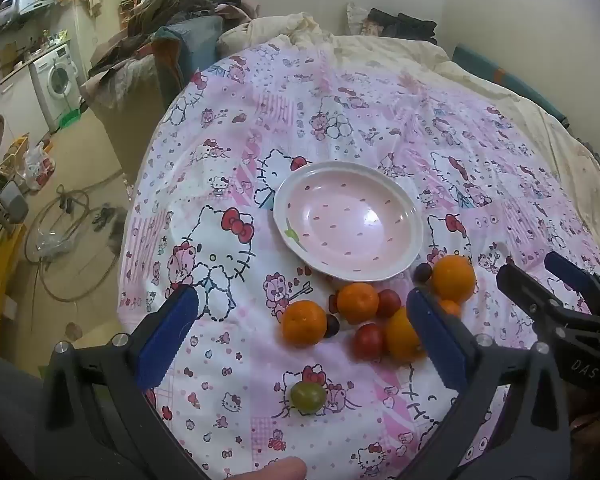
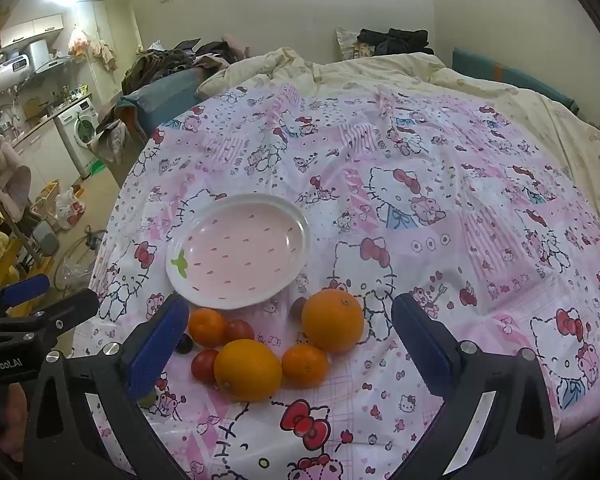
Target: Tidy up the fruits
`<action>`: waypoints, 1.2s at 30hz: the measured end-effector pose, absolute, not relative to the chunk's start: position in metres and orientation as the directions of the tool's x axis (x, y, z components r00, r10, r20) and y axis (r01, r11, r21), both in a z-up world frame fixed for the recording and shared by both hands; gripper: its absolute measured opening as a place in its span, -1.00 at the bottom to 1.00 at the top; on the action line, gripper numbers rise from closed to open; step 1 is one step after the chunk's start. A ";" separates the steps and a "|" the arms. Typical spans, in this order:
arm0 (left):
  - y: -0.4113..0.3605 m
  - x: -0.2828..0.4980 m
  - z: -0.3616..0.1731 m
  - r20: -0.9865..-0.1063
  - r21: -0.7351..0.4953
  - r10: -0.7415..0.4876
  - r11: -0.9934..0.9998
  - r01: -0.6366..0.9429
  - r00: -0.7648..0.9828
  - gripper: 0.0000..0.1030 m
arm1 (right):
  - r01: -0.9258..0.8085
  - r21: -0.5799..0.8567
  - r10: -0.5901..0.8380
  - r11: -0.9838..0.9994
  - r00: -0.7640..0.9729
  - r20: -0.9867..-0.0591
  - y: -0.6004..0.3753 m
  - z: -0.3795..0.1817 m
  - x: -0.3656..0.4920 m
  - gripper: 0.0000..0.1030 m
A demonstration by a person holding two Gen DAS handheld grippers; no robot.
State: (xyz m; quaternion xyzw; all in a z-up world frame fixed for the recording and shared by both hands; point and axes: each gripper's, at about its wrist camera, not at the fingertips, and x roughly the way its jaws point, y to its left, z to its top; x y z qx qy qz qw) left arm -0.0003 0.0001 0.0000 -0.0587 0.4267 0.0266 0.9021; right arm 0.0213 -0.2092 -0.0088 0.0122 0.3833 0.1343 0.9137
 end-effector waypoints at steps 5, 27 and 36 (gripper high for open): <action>0.000 0.000 0.000 -0.776 -0.077 0.003 0.992 -0.100 0.631 1.00 | -0.236 0.120 0.251 0.964 0.671 -0.698 -0.209 -0.009 0.021 1.00; 0.001 0.000 0.001 -0.774 -0.077 0.002 0.992 -0.098 0.633 1.00 | -0.234 0.118 0.248 0.965 0.670 -0.700 -0.209 -0.008 0.023 1.00; 0.001 -0.001 0.001 -0.774 -0.077 0.003 0.992 -0.098 0.633 1.00 | -0.234 0.118 0.248 0.965 0.669 -0.701 -0.209 -0.010 0.023 1.00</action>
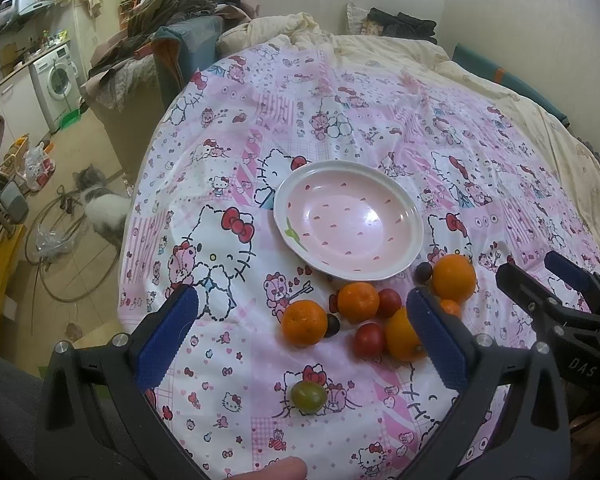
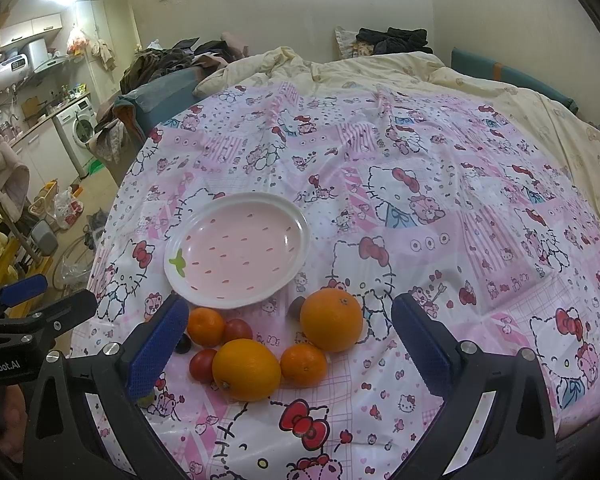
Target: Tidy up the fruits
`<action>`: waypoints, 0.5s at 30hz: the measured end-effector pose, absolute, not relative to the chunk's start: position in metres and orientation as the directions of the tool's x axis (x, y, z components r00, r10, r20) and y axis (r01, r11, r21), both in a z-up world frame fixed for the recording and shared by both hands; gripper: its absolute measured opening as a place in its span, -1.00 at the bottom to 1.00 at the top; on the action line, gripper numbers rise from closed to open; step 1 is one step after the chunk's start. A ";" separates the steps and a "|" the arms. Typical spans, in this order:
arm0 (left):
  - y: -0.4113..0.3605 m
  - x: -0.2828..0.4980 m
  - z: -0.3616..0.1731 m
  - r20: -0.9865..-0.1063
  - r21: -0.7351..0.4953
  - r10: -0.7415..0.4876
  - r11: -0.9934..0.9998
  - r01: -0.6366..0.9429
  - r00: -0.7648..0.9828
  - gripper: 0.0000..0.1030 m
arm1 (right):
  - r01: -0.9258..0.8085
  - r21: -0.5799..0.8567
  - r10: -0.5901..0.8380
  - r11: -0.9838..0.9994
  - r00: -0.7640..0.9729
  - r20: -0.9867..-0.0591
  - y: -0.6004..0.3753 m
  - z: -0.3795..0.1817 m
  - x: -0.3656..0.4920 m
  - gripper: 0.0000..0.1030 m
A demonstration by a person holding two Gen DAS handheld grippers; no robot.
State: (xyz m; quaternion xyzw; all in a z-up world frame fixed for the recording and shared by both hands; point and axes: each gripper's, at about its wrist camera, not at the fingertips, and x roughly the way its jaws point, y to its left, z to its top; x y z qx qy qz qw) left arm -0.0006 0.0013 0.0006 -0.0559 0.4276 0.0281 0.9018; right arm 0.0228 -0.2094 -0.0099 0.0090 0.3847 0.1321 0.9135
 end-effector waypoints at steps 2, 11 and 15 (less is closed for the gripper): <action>0.001 -0.001 0.001 -0.775 -0.078 0.002 0.992 -0.099 0.632 1.00 | -0.235 0.119 0.249 0.965 0.668 -0.701 -0.210 -0.010 0.023 1.00; 0.001 -0.001 0.001 -0.775 -0.079 0.001 0.992 -0.099 0.632 1.00 | -0.234 0.118 0.248 0.965 0.669 -0.701 -0.210 -0.011 0.023 1.00; 0.001 -0.001 0.001 -0.776 -0.080 0.000 0.992 -0.098 0.631 1.00 | -0.233 0.119 0.248 0.965 0.670 -0.700 -0.210 -0.010 0.023 1.00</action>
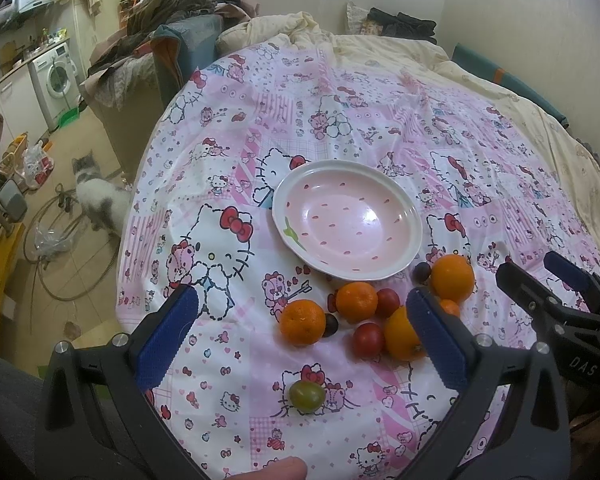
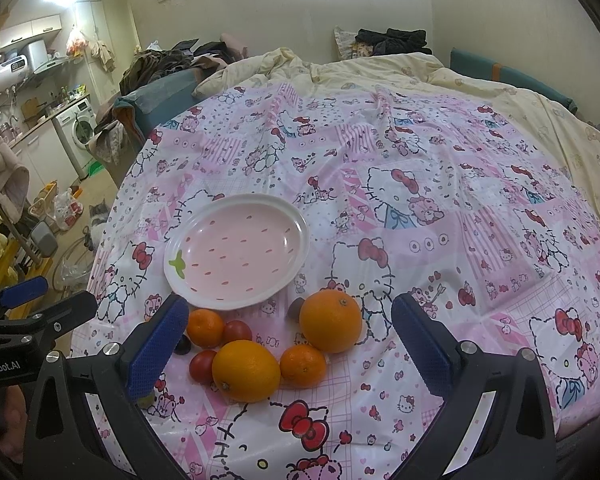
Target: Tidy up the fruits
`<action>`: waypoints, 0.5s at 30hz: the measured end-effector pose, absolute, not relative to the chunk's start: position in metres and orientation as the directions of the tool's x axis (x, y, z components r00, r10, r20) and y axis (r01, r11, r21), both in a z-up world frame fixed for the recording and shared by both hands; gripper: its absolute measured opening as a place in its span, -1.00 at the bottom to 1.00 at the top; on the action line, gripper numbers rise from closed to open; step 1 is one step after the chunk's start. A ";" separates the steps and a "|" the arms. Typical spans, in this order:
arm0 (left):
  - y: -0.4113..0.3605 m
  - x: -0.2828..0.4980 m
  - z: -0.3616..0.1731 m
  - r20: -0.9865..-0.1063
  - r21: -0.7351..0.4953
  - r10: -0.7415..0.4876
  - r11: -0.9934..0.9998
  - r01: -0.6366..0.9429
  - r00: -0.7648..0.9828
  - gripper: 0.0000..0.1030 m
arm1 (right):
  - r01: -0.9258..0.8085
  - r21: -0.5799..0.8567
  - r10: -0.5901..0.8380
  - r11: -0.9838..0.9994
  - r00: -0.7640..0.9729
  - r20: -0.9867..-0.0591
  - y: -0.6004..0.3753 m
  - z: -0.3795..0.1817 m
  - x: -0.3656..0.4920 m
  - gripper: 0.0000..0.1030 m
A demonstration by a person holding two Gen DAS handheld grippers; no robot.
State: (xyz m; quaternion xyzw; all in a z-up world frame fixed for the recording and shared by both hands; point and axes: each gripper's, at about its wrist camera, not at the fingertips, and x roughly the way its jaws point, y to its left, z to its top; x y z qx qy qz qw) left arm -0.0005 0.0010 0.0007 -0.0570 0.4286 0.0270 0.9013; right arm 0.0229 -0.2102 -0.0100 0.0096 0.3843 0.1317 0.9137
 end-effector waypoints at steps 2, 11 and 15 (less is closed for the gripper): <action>0.001 -0.001 0.001 -0.777 -0.085 -0.006 0.992 -0.096 0.630 1.00 | -0.233 0.119 0.248 0.965 0.670 -0.700 -0.210 -0.010 0.023 1.00; -0.001 -0.002 0.002 -0.781 -0.071 0.004 0.993 -0.096 0.625 1.00 | -0.231 0.120 0.248 0.965 0.669 -0.701 -0.211 -0.009 0.023 1.00; -0.005 -0.001 -0.002 -0.788 -0.095 -0.020 0.991 -0.091 0.615 1.00 | -0.219 0.117 0.237 0.969 0.675 -0.699 -0.217 -0.006 0.025 1.00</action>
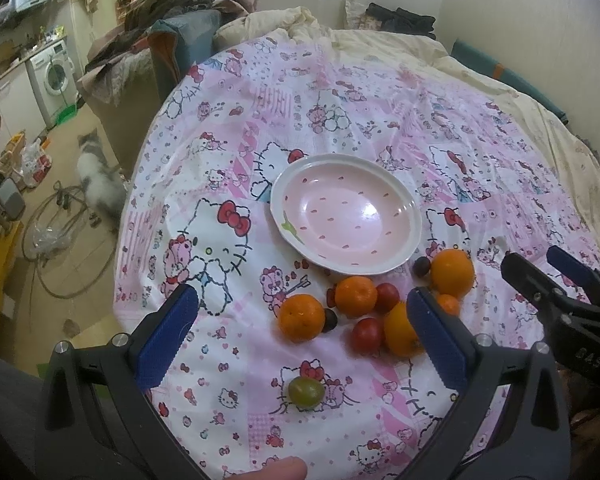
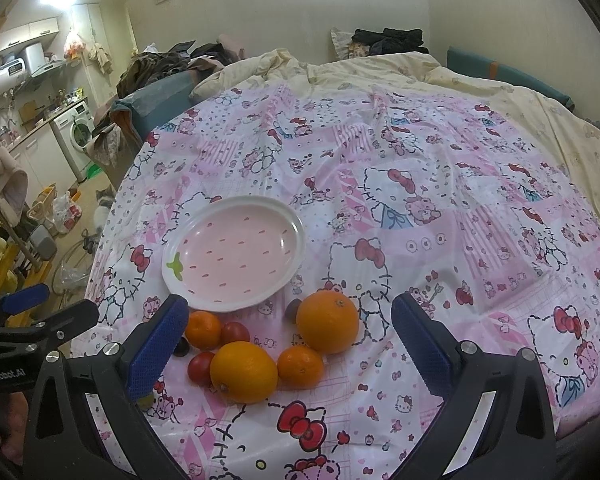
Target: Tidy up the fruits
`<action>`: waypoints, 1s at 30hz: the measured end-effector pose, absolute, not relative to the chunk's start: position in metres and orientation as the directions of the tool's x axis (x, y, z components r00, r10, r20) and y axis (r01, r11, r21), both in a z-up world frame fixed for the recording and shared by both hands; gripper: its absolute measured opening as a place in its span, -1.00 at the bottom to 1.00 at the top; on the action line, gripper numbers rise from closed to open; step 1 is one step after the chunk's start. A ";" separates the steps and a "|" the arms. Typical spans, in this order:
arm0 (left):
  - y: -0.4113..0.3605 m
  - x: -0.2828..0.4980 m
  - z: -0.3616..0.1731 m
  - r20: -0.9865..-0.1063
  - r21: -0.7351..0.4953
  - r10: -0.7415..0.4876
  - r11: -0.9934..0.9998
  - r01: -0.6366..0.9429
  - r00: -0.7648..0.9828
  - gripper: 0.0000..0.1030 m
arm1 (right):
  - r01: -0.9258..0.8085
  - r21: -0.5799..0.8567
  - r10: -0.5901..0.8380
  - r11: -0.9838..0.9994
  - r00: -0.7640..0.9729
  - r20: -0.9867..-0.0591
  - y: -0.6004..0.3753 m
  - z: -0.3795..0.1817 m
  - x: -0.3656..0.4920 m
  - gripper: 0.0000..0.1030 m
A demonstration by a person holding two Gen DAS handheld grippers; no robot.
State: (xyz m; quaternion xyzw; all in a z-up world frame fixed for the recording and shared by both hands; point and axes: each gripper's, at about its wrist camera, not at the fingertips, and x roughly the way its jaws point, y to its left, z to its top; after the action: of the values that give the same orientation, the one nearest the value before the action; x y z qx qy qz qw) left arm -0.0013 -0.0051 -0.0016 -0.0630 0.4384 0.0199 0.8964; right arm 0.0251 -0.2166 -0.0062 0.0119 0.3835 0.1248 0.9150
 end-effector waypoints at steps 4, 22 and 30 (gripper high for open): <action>-0.007 -0.002 -0.001 -0.784 -0.092 -0.020 0.992 -0.084 0.620 1.00 | -0.209 0.124 0.235 0.970 0.669 -0.705 -0.217 -0.008 0.026 1.00; 0.000 -0.002 0.000 -0.788 -0.101 -0.020 0.990 -0.097 0.616 1.00 | -0.213 0.122 0.237 0.969 0.681 -0.693 -0.215 -0.005 0.024 1.00; 0.001 0.000 -0.002 -0.794 -0.093 -0.008 0.990 -0.109 0.607 1.00 | -0.210 0.126 0.237 0.970 0.679 -0.695 -0.215 -0.005 0.024 1.00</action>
State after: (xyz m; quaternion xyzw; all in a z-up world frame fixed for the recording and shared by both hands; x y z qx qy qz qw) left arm -0.0001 0.0012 -0.0016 -0.0662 0.4422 0.0282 0.8940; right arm 0.0245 -0.2154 -0.0052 0.0178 0.3818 0.1219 0.9160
